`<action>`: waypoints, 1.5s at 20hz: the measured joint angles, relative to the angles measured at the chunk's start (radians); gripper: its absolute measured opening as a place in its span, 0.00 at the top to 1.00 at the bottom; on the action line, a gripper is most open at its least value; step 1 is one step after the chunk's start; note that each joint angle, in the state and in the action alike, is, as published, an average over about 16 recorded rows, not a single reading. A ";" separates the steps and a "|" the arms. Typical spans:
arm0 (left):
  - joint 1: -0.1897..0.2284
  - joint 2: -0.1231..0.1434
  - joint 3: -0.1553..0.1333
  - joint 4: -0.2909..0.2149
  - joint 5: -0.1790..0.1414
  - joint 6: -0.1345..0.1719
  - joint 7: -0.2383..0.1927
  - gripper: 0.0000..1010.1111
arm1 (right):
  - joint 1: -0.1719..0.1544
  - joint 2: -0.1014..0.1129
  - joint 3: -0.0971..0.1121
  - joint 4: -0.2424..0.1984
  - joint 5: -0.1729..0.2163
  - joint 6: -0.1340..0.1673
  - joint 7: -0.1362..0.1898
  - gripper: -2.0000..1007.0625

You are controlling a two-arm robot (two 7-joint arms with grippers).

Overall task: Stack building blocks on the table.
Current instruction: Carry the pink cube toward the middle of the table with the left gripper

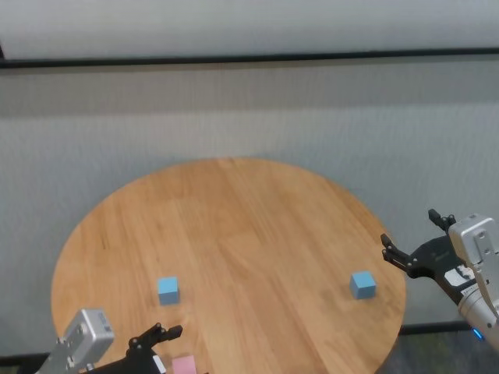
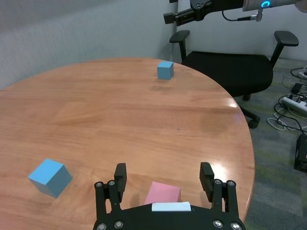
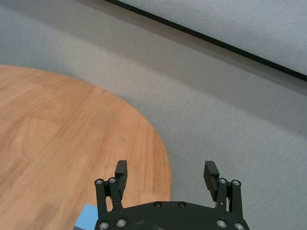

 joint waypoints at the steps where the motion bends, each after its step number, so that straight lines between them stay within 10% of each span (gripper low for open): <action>1: -0.001 -0.001 -0.001 0.002 0.000 0.000 -0.001 0.01 | 0.000 0.000 0.000 0.000 0.000 0.000 0.000 0.00; 30: -0.025 -0.015 0.015 0.060 0.033 0.029 -0.009 0.01 | 0.000 0.000 0.000 0.000 0.000 0.000 0.000 0.00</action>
